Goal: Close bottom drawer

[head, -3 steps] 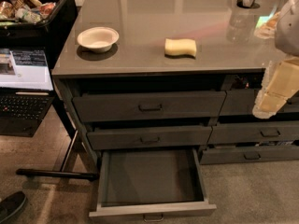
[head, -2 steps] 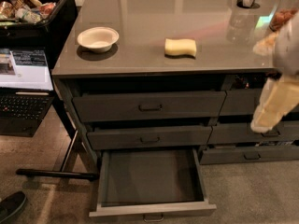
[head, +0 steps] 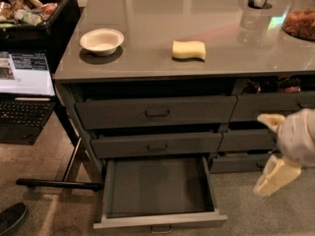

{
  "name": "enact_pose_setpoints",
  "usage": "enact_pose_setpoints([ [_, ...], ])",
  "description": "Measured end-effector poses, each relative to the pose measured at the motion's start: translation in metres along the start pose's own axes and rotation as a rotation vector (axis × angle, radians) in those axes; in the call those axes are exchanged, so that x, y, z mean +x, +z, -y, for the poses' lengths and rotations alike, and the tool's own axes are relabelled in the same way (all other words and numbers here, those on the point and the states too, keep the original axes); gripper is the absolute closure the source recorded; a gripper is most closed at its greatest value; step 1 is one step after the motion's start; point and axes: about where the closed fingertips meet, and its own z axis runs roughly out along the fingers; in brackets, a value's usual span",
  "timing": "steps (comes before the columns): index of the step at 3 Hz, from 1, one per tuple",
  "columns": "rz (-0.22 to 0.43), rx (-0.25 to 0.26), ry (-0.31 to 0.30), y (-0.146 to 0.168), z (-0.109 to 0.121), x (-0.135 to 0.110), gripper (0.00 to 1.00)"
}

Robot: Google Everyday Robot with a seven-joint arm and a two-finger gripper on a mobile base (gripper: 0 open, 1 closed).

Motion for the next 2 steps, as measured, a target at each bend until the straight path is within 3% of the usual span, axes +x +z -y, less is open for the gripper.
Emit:
enact_pose_setpoints([
  [1,0.152,-0.023,0.063,0.079,-0.025,0.041,0.00],
  [2,0.308,0.022,0.153,0.144,-0.026,0.064,0.00],
])
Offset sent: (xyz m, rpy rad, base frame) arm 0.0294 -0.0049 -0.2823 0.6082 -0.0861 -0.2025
